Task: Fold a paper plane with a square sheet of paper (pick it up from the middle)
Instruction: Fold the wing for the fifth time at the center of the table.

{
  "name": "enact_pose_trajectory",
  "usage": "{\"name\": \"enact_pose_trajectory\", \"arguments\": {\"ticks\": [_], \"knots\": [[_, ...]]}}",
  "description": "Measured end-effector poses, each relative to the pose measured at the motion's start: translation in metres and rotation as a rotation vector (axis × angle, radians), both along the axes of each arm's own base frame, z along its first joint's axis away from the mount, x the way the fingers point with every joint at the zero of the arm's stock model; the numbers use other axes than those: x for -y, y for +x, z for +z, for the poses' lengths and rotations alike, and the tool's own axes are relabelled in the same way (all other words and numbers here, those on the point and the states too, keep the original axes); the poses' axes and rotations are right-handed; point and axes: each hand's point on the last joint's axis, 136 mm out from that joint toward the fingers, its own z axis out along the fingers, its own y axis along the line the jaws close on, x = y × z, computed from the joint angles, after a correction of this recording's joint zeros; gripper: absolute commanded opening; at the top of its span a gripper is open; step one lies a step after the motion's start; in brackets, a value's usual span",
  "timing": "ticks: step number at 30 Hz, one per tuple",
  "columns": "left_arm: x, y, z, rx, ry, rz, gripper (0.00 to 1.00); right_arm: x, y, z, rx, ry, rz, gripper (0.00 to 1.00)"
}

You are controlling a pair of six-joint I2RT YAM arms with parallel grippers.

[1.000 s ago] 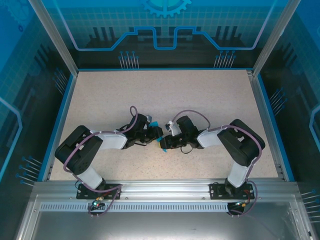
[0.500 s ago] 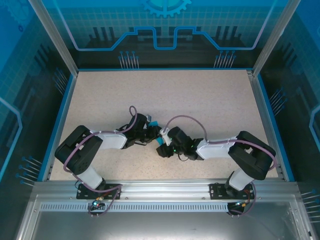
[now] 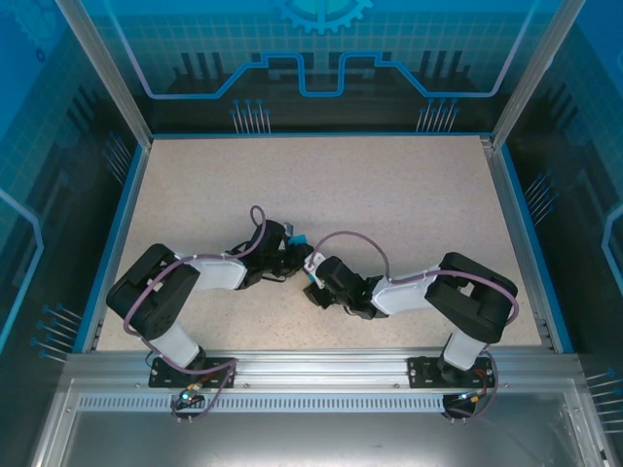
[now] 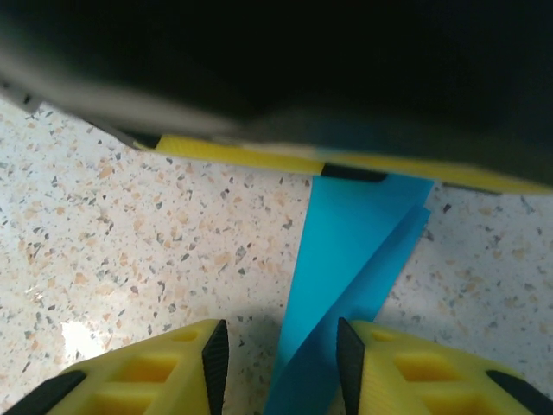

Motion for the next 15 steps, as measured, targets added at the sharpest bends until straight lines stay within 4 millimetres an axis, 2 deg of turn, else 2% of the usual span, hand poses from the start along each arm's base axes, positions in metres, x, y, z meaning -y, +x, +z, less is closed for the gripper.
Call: {"name": "enact_pose_trajectory", "arguments": {"ticks": [10, 15], "knots": [[-0.0002, 0.0027, 0.0060, 0.005, -0.017, 0.016, 0.42, -0.0018, 0.0046, 0.0041, 0.012, 0.025, -0.017, 0.08], [-0.0022, 0.0050, 0.0101, 0.016, -0.021, 0.025, 0.44, -0.0011, 0.0056, 0.0033, -0.016, 0.046, -0.027, 0.01]]}}
